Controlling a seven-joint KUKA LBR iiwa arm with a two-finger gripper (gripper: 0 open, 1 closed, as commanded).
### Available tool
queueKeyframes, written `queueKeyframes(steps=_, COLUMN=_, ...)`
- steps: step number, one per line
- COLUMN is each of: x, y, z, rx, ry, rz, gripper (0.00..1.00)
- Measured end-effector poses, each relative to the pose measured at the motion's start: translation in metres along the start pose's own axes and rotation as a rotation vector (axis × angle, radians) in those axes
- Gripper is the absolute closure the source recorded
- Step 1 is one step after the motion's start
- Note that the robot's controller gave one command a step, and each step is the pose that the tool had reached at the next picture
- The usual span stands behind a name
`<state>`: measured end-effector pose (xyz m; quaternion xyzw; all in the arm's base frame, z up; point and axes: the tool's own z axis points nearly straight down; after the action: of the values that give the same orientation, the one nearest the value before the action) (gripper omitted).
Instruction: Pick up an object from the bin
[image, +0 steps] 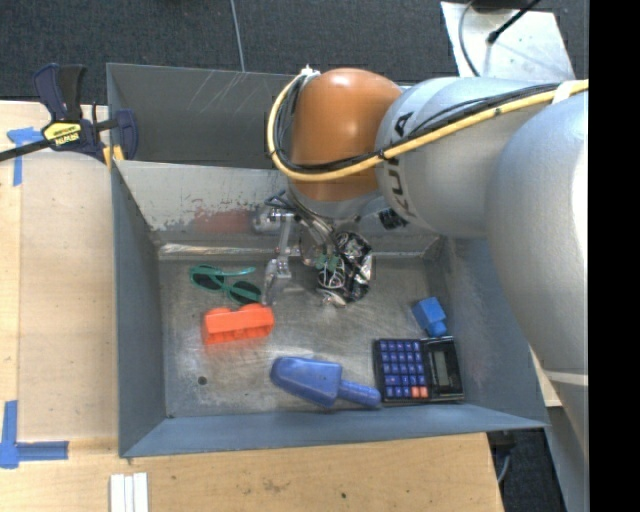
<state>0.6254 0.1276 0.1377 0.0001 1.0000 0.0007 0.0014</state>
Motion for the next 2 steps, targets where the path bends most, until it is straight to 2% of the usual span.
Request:
queueKeyframes(steps=1, x=0.017, y=0.023, z=0.05, rx=0.0, ry=-0.003, rz=0.092, gripper=0.0)
queueKeyframes(steps=2, x=0.022, y=0.028, z=0.061, rx=0.0, ry=-0.002, rz=0.108, gripper=0.0)
